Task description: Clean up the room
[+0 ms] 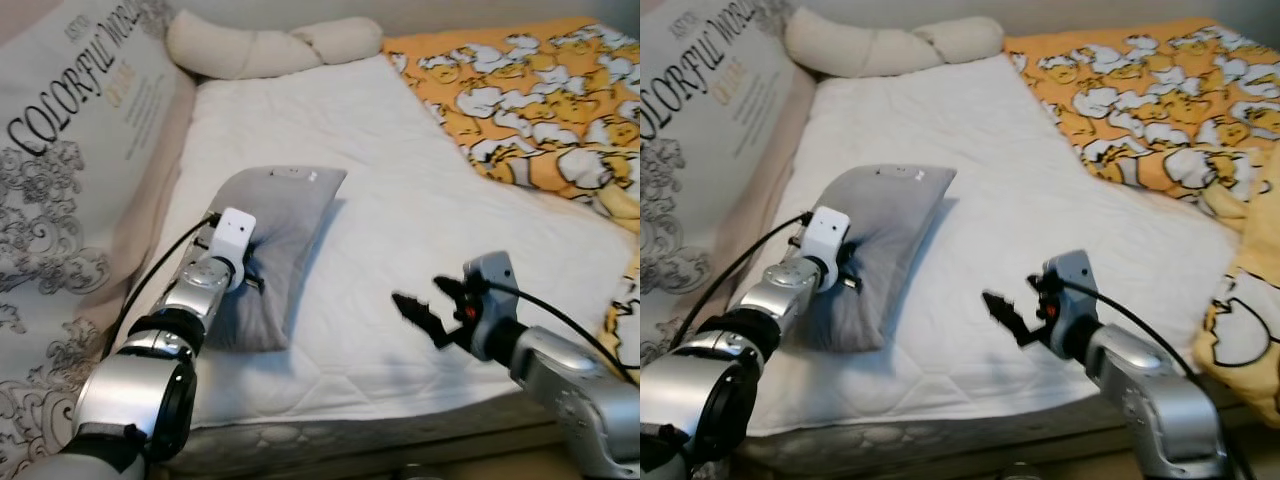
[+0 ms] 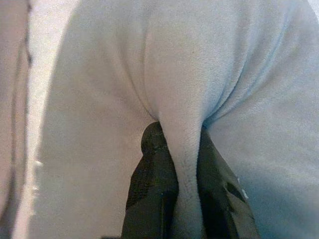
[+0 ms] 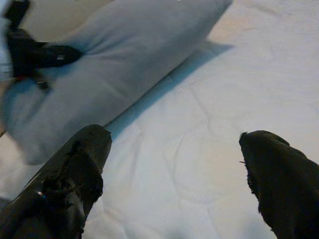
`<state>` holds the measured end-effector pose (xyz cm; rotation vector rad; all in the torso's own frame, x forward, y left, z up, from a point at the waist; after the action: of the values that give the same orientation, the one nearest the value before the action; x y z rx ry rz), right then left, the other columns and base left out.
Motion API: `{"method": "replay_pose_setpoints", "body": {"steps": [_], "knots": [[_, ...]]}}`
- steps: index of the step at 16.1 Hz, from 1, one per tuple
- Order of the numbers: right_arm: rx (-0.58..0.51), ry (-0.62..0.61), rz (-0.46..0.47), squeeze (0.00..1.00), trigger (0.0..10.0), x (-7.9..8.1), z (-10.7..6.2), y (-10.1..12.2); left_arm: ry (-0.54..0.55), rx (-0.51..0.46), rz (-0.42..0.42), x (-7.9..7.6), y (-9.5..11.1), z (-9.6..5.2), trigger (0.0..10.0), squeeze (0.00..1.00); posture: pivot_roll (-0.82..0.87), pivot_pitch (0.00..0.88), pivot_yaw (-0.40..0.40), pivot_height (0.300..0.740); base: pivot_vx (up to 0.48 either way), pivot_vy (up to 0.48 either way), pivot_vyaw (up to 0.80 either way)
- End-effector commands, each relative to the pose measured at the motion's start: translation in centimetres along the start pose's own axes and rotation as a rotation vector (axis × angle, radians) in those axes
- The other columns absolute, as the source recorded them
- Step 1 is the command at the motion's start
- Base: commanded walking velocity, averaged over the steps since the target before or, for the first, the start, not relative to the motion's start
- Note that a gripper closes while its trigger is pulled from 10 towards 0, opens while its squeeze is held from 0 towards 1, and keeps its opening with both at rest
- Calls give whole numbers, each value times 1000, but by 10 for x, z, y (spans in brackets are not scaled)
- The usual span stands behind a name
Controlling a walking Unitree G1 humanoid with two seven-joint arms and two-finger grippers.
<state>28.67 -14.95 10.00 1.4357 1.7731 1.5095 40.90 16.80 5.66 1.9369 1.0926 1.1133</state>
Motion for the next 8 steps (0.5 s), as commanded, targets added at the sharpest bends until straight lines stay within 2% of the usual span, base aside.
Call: {"method": "replay_pose_setpoints", "body": {"steps": [1,3,5,8], "knots": [[-39,-46,-4,0,10000,-6,2,6,37,-25,-5,15,3,-3,0,0,-138,0,151,740,0,0,0],[-111,-137,43,0,10000,-13,7,9,78,-163,35,27,30,-7,0,0,-115,0,156,740,0,0,0],[-147,-149,57,0,10000,-6,11,7,106,-286,167,29,51,-19,0,0,-91,0,163,740,0,0,0],[-185,-175,75,0,10000,-5,14,8,140,-354,188,30,65,-31,0,0,-81,0,167,740,0,0,0]]}}
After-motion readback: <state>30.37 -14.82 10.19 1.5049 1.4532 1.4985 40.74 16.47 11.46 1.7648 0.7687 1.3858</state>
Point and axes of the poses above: a point about 5 cm out from each wrist's last joint towards the gripper, its own z axis pointing out of the wrist towards the gripper, its own y axis along the axis of the wrist's last joint, x = y × z, the point moved 5 cm from there along z, pointing out of the wrist towards the gripper, and after that the axes turned 7 degrees about z, right-handed, at the moved point
